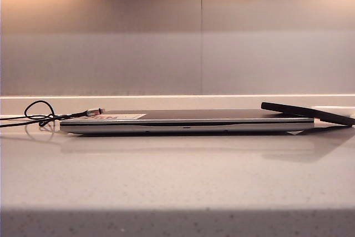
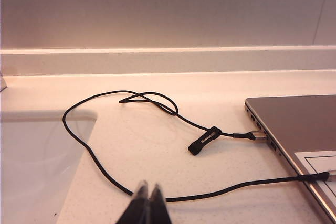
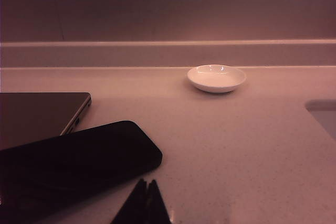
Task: Pick up the charging cable and the phone, plug the charging cable into the charging port on the phone, and finally place them back on the table.
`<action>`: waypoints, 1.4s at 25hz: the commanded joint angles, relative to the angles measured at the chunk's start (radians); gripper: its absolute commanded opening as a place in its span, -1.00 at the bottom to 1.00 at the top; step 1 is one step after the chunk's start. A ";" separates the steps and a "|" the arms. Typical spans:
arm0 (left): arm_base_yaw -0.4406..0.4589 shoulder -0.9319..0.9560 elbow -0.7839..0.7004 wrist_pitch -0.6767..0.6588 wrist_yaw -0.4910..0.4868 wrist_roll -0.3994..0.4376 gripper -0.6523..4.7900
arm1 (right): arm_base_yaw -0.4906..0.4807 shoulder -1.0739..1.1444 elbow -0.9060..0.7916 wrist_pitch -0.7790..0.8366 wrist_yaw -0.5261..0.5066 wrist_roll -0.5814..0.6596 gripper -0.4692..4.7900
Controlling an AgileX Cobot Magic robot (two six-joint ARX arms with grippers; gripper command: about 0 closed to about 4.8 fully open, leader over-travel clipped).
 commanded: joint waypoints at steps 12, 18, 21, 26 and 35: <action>0.002 0.001 0.029 0.026 0.003 -0.040 -0.78 | 0.001 -0.002 0.032 0.026 0.005 0.000 -0.84; 0.002 0.002 0.114 0.029 0.003 -0.061 -0.78 | 0.001 0.003 0.145 -0.018 0.008 0.031 -0.84; 0.002 0.014 0.167 0.037 0.003 -0.104 -0.78 | 0.001 0.039 0.251 -0.078 0.008 0.031 -0.84; 0.002 0.181 0.265 0.106 0.003 -0.103 -0.78 | 0.001 0.201 0.409 -0.074 -0.004 0.031 -0.84; -0.005 0.727 0.540 0.202 0.003 -0.088 -0.78 | 0.008 0.530 0.687 -0.060 -0.203 0.031 -0.84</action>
